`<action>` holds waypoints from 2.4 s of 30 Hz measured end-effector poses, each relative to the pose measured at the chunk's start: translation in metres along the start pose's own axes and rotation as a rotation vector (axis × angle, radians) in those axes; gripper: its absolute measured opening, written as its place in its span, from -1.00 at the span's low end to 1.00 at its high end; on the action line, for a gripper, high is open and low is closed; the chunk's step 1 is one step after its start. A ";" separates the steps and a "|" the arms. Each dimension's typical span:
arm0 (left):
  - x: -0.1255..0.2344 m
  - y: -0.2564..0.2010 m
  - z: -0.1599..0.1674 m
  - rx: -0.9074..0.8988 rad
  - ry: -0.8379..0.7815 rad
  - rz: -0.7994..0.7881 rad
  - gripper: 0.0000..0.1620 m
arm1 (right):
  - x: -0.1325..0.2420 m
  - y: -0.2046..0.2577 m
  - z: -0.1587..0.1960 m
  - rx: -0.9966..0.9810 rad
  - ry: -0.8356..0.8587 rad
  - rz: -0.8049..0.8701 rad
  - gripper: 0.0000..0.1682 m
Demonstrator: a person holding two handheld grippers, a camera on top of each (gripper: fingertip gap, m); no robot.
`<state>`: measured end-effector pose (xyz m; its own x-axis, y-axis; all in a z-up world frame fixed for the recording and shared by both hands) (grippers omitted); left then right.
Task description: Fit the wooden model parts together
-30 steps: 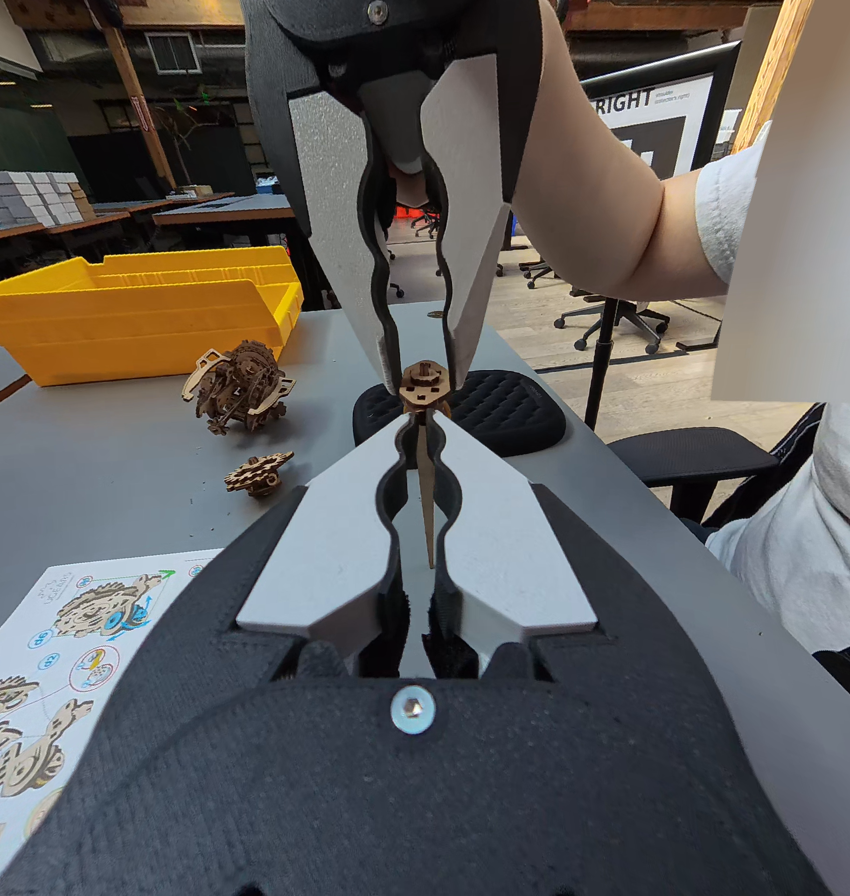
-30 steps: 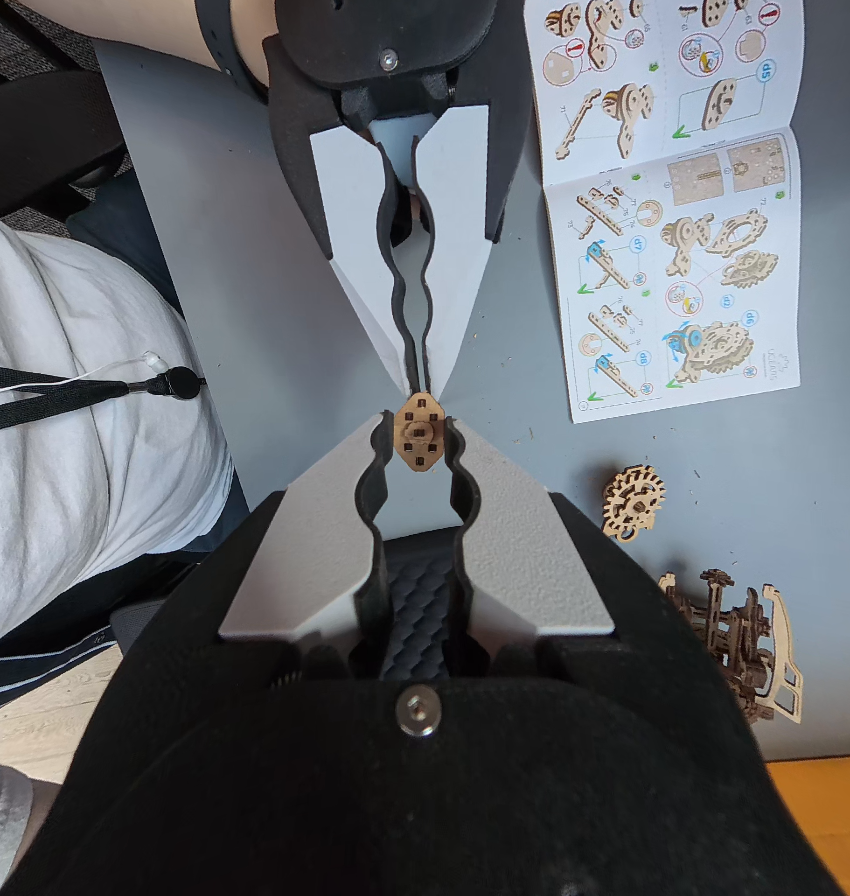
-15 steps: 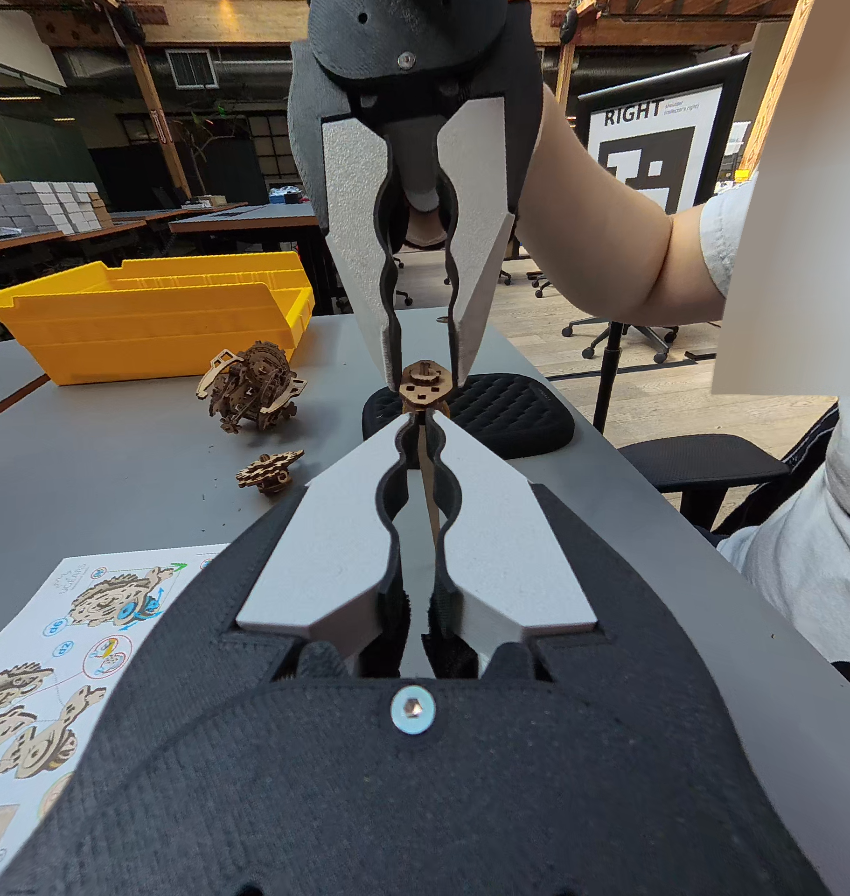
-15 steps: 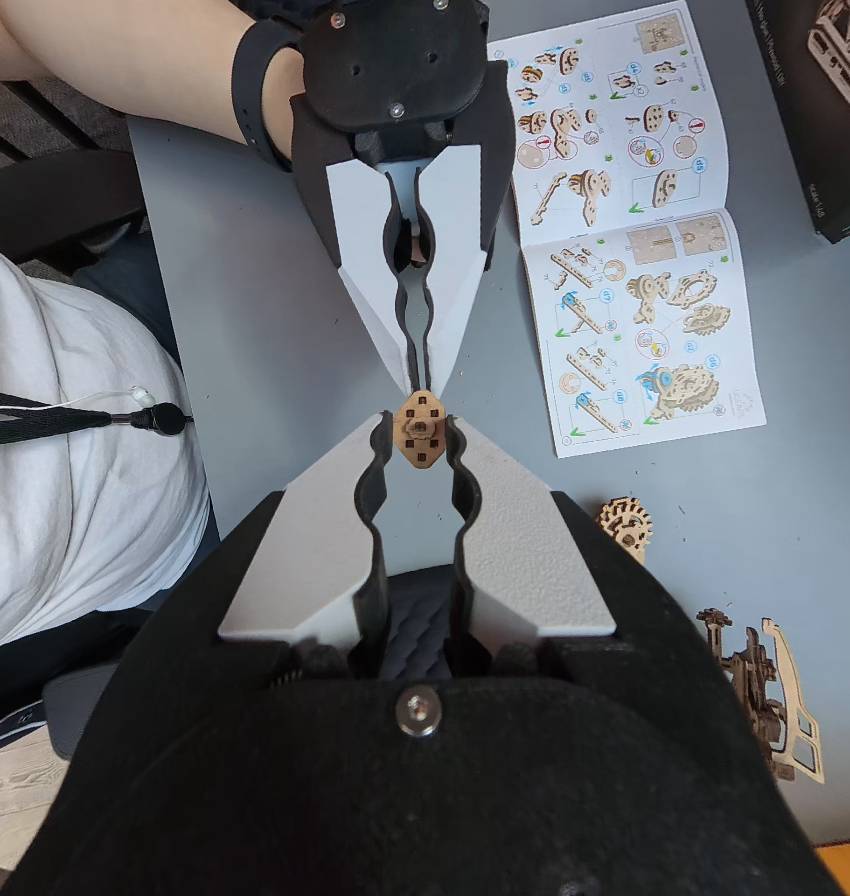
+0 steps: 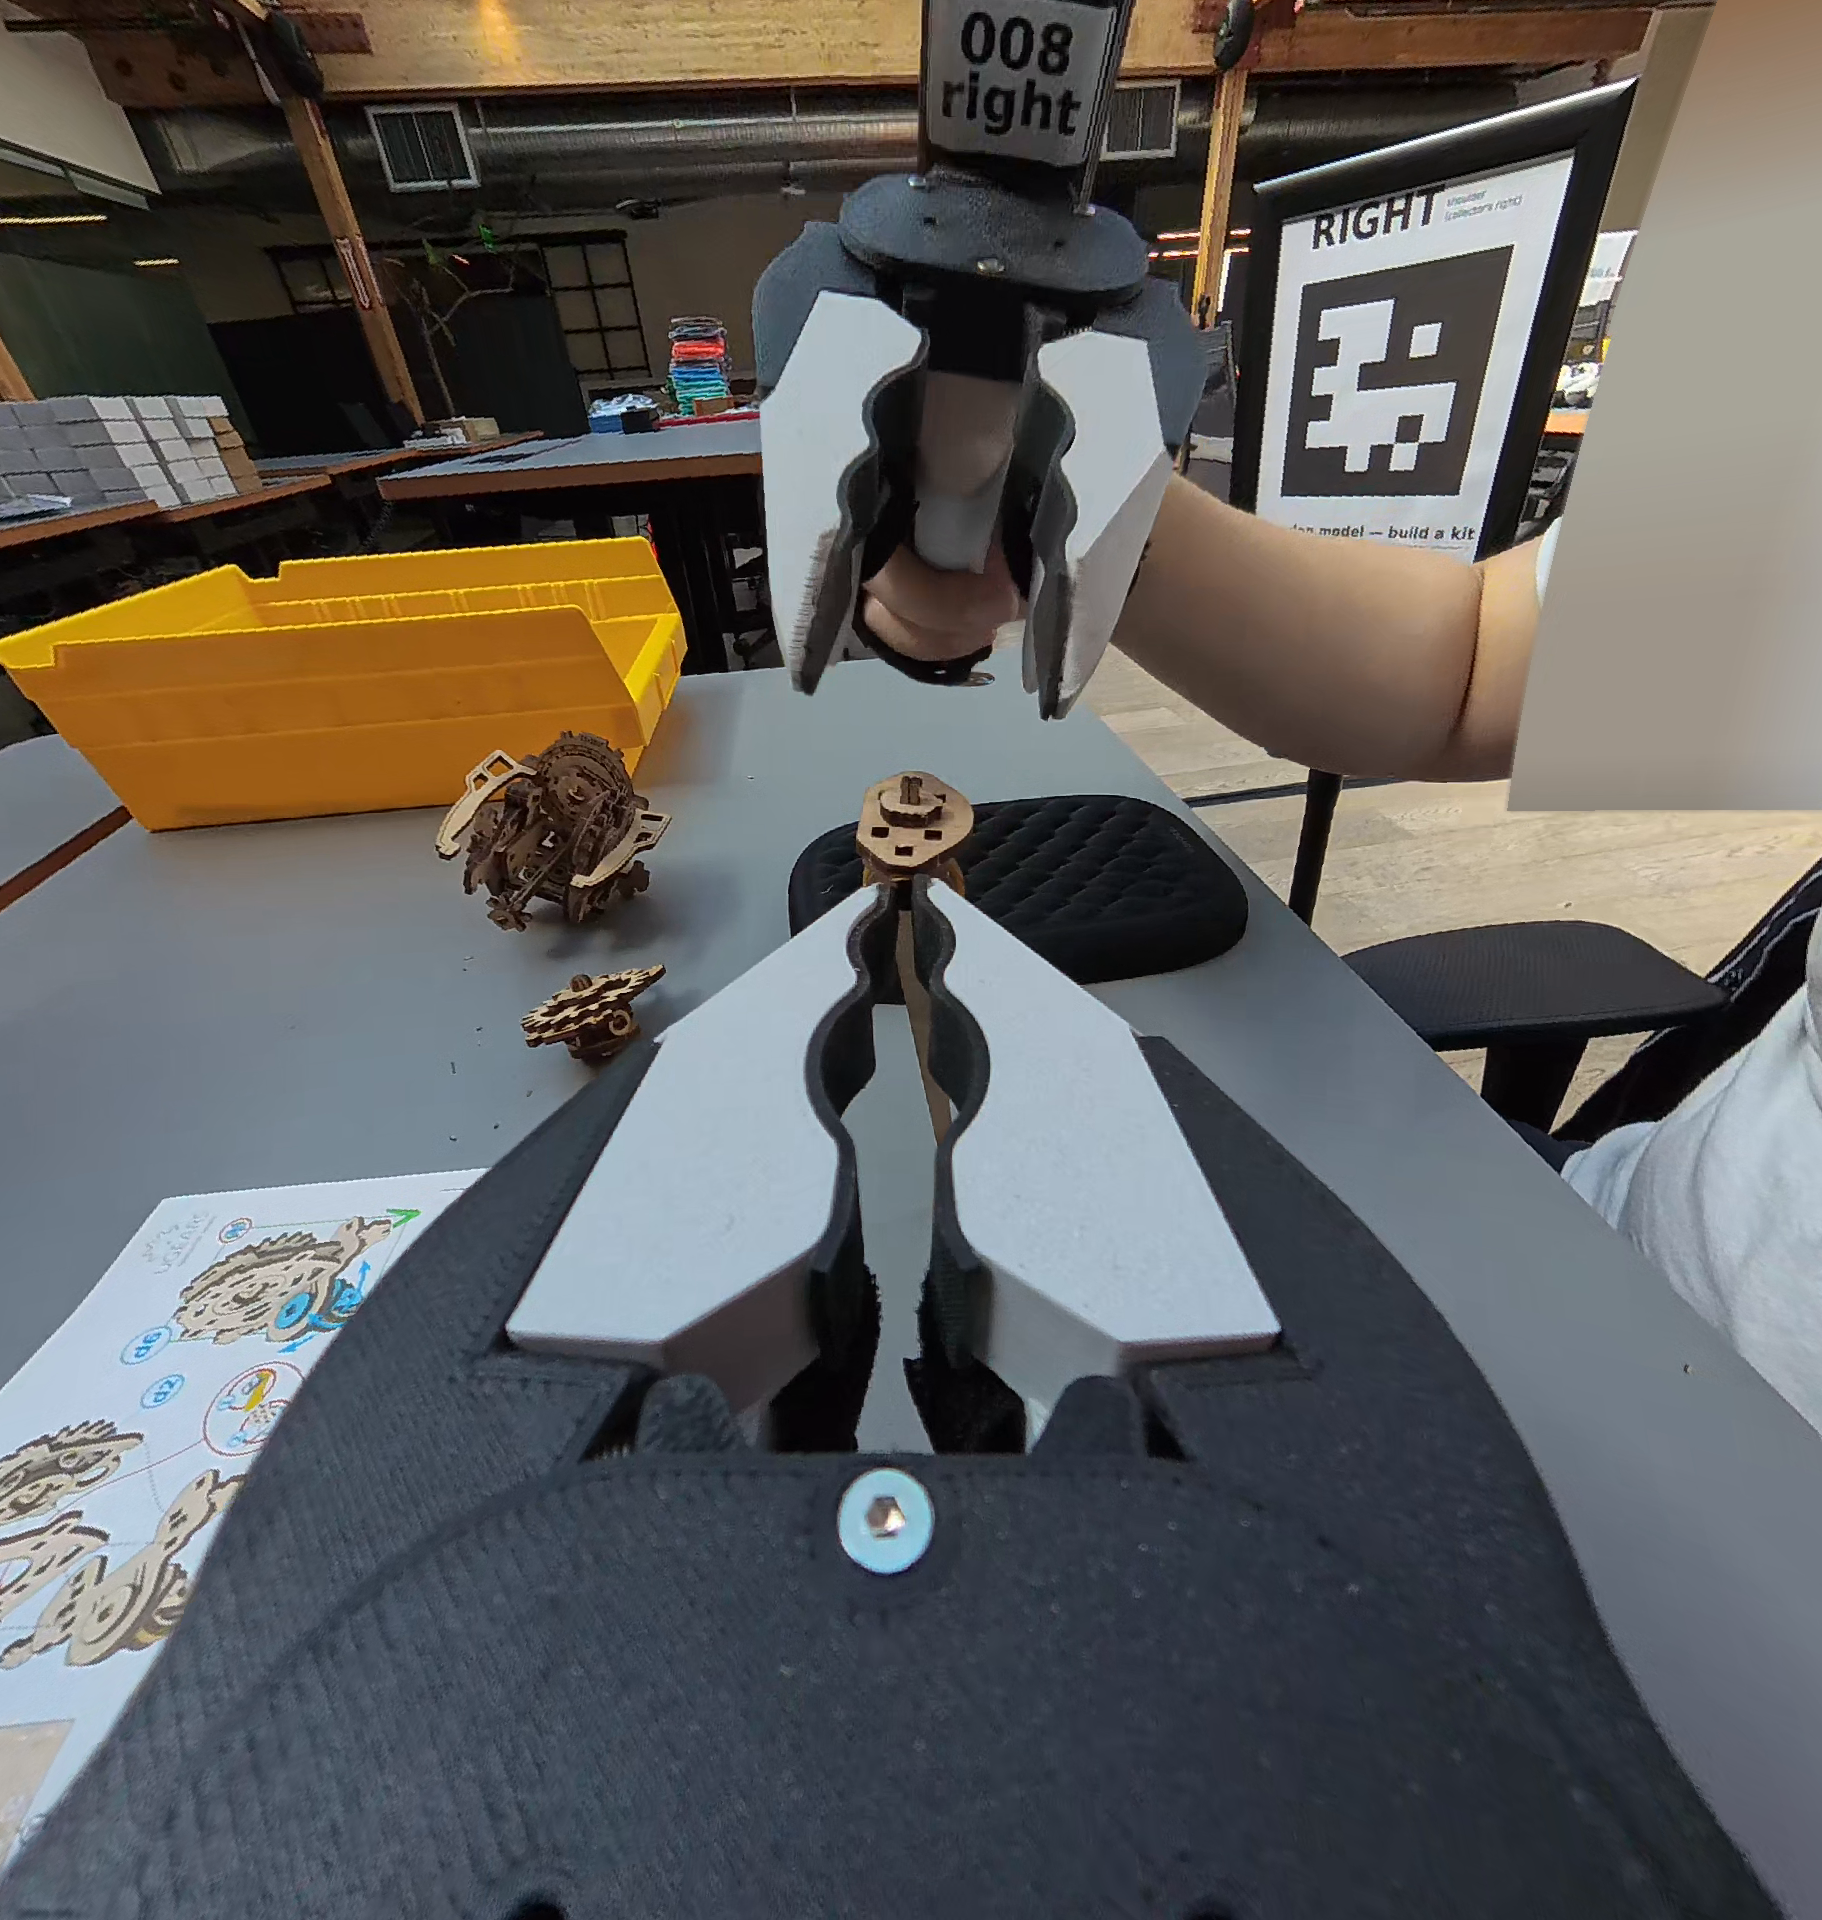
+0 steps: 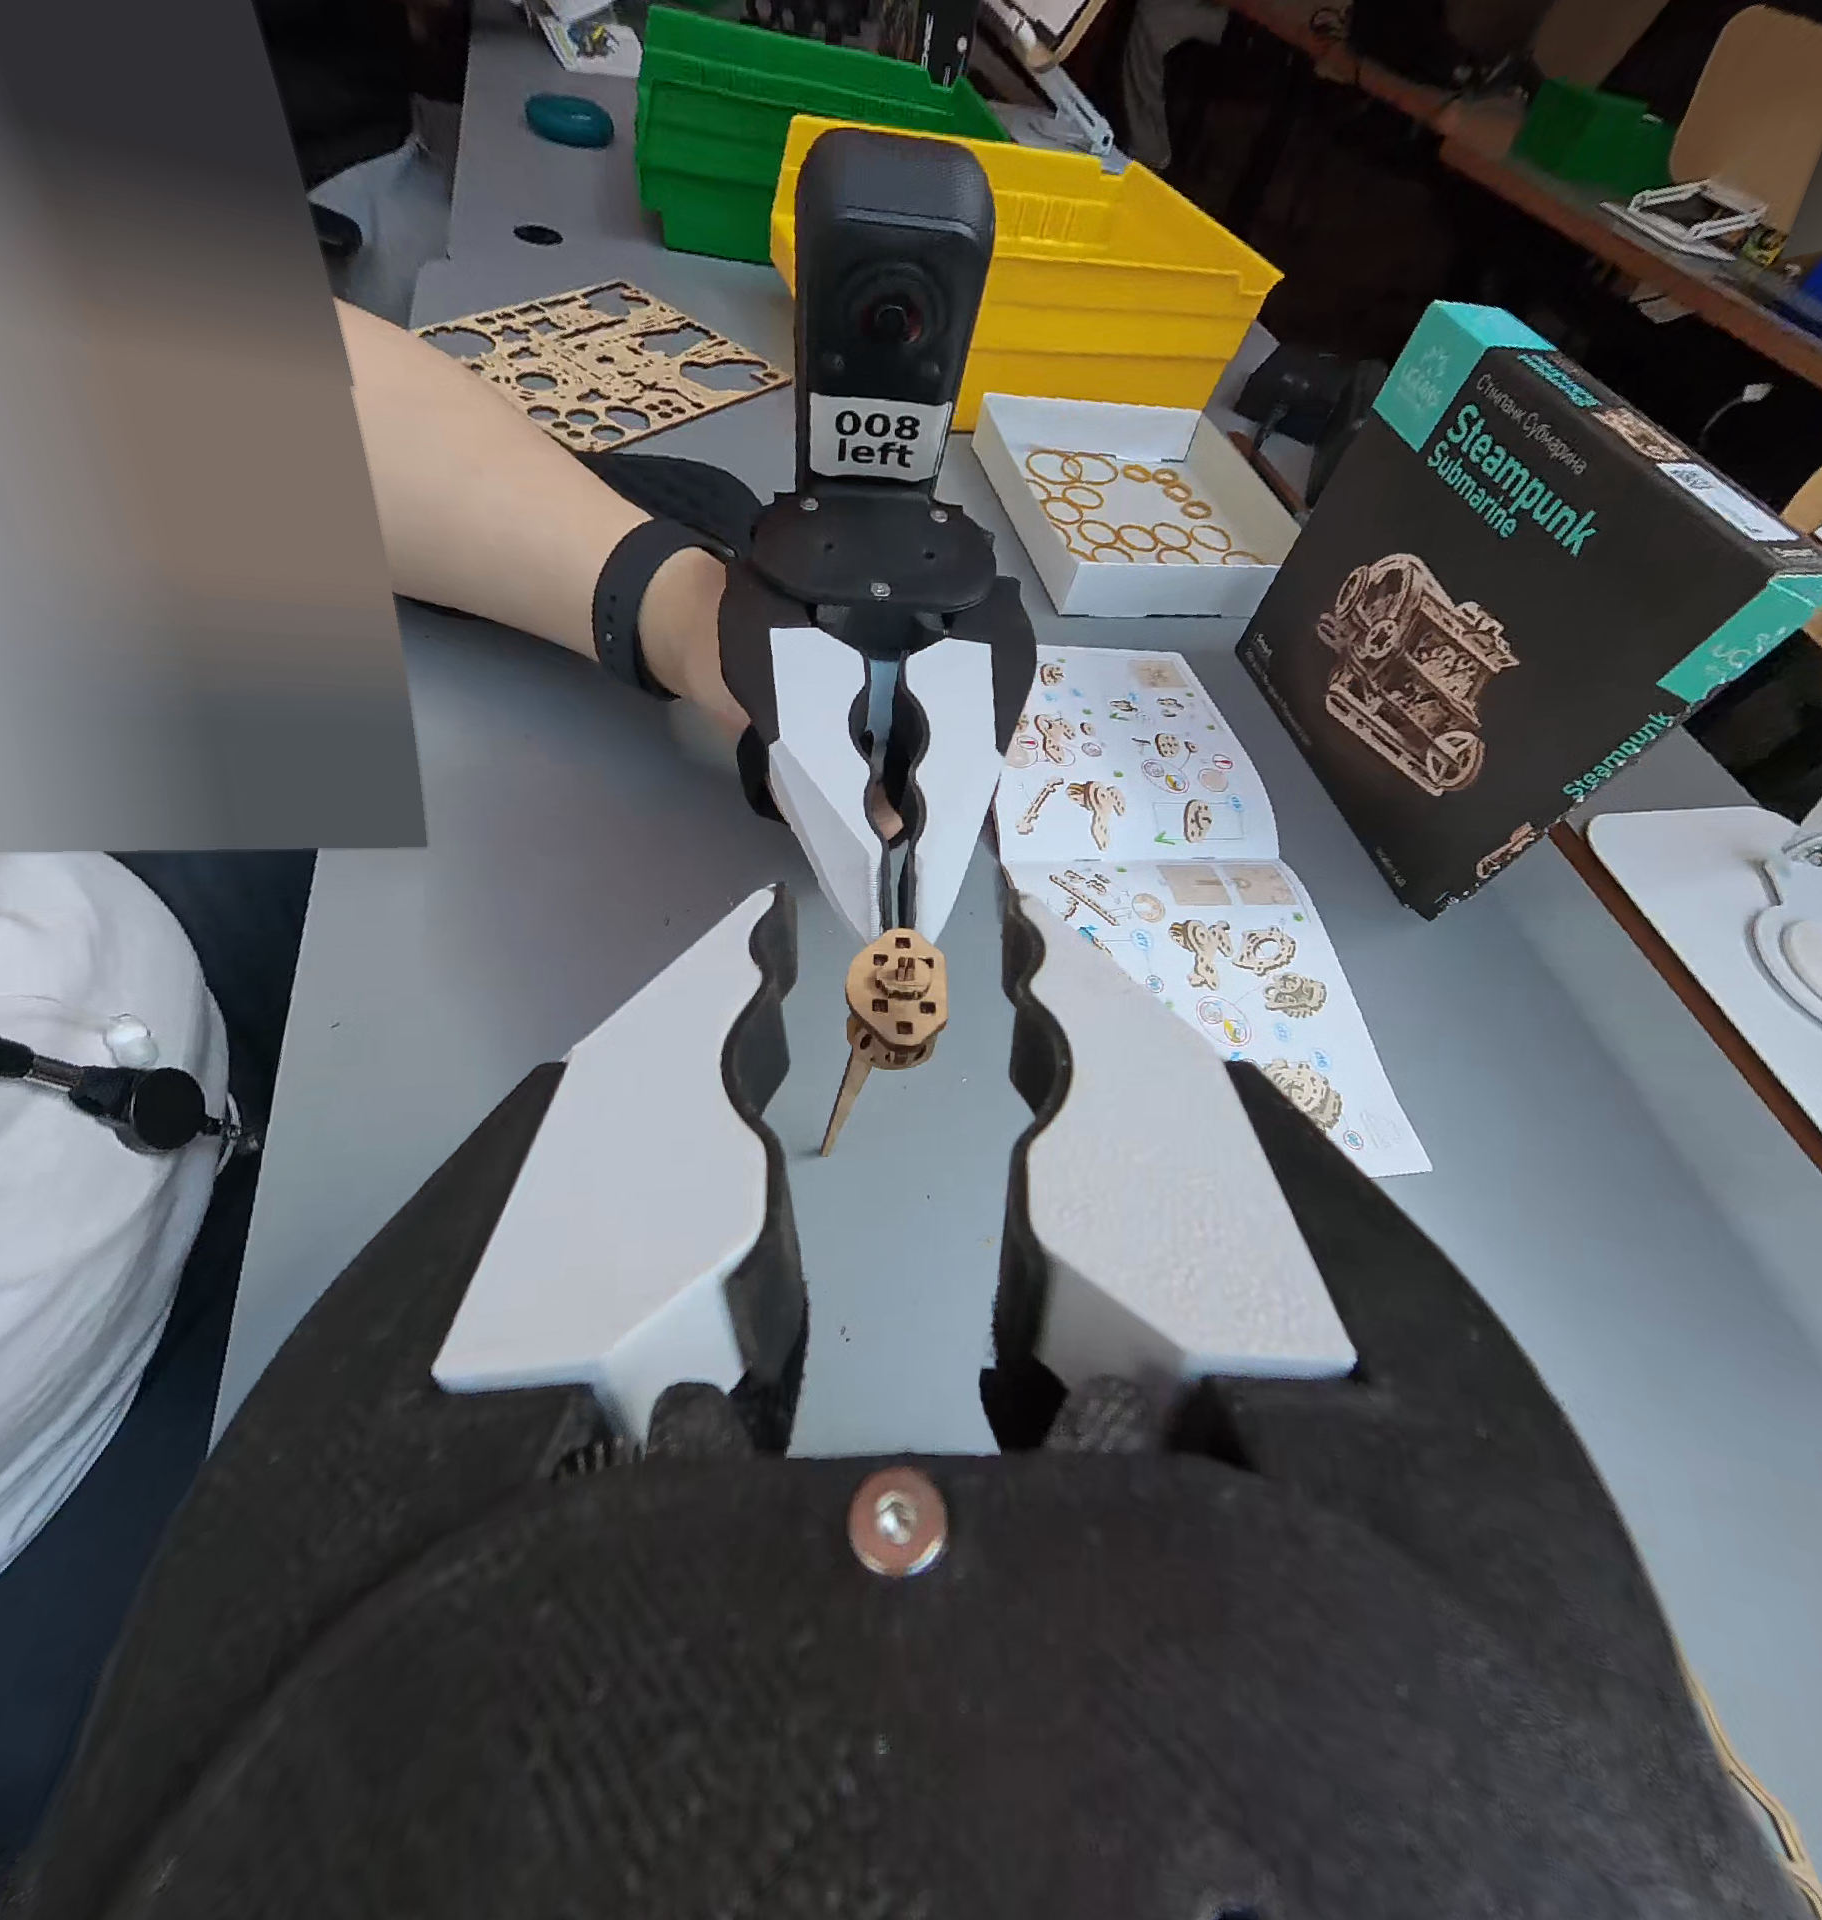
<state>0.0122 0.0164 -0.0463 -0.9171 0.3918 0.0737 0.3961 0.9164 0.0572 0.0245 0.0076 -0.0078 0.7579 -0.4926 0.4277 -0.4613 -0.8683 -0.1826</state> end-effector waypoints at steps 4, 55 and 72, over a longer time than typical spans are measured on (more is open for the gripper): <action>-0.001 0.000 0.000 0.001 -0.002 -0.001 -1.00 | 0.002 0.001 0.004 0.023 -0.168 0.057 -0.53; -0.015 -0.002 0.020 -0.001 0.086 0.025 -0.93 | -0.012 0.001 0.029 -0.136 -0.096 -0.011 -0.75; -0.013 0.000 0.021 0.041 0.105 0.027 -0.93 | -0.012 0.000 0.032 -0.143 -0.012 -0.029 -0.75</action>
<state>0.0232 0.0130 -0.0686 -0.8955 0.4077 0.1788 0.4165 0.9090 0.0136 0.0299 0.0117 -0.0412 0.7770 -0.4689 0.4200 -0.4994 -0.8653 -0.0421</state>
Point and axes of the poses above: each gripper's, where its closed fingertips meet, x back along the fingers, z out of its underside, y = z × x across the jaws, the point moved 1 cm from there along x, back along the fingers, and after that the axes turned 2 degrees about y, right-handed, at the moved point
